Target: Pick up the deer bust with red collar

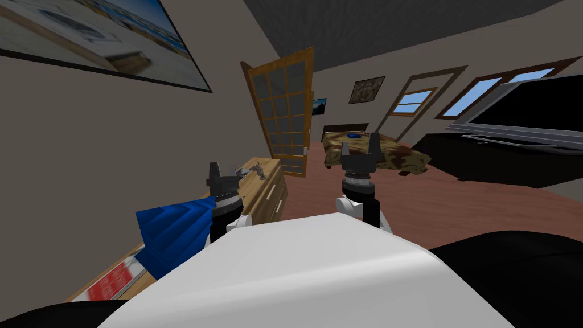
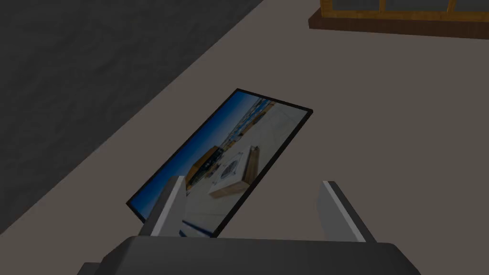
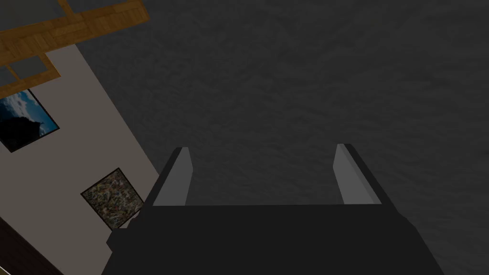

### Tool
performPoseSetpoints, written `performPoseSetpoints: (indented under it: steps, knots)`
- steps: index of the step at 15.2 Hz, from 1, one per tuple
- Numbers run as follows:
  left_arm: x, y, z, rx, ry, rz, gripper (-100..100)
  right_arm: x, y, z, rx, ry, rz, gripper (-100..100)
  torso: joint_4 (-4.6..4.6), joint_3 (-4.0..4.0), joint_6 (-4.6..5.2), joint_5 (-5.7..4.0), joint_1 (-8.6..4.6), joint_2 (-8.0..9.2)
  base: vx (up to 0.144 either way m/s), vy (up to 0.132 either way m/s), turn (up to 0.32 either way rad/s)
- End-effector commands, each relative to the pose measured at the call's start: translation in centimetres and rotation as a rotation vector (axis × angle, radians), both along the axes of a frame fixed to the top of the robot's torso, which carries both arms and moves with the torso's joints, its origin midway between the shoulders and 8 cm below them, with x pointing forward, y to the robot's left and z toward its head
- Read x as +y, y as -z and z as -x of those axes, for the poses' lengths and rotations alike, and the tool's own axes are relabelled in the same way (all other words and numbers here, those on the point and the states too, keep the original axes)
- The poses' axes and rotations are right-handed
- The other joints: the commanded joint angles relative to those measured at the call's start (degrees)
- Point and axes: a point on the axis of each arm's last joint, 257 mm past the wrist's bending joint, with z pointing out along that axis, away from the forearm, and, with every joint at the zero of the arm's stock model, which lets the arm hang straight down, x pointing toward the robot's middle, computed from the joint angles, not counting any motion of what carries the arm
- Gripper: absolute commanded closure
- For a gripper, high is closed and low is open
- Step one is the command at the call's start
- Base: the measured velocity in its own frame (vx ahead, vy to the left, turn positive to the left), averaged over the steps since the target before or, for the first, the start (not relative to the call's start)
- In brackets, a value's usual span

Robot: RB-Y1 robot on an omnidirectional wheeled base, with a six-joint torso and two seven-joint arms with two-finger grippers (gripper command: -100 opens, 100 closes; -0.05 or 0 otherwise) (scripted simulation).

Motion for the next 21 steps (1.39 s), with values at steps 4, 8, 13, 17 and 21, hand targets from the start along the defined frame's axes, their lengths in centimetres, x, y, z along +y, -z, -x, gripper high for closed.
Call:
performPoseSetpoints:
  steps: [4,8,13,17,21]
  knots:
    - [-0.6,0.8,-0.7,0.034,0.032,-0.063,-100,0.0,0.0,0.0,0.000,0.000,0.000,0,0.01,0.03,0.01,0.01,0.04,0.06,-0.016,0.005,-0.030]
    - [-0.4,2.5,-1.9,0.092,0.051,-0.118,-100,0.0,0.0,0.0,0.000,0.000,0.000,0,0.03,0.08,0.01,0.01,0.06,0.15,-0.037,0.007,-0.062]
    - [2.0,6.2,-4.5,0.204,0.028,-0.133,-100,0.0,0.0,0.0,0.000,0.000,0.000,0,0.08,0.22,0.03,0.02,0.09,0.39,-0.092,0.014,-0.135]
    - [4.8,9.5,-6.3,0.294,-0.012,-0.104,-100,0.0,0.0,0.0,0.000,0.000,0.000,0,0.11,0.29,0.02,0.03,0.11,0.51,-0.125,0.010,-0.151]
    - [7.7,12.5,-7.5,0.372,-0.051,-0.057,-100,0.0,0.0,0.0,0.000,0.000,0.000,0,0.11,0.28,0.03,0.02,0.05,0.47,-0.107,-0.003,-0.132]
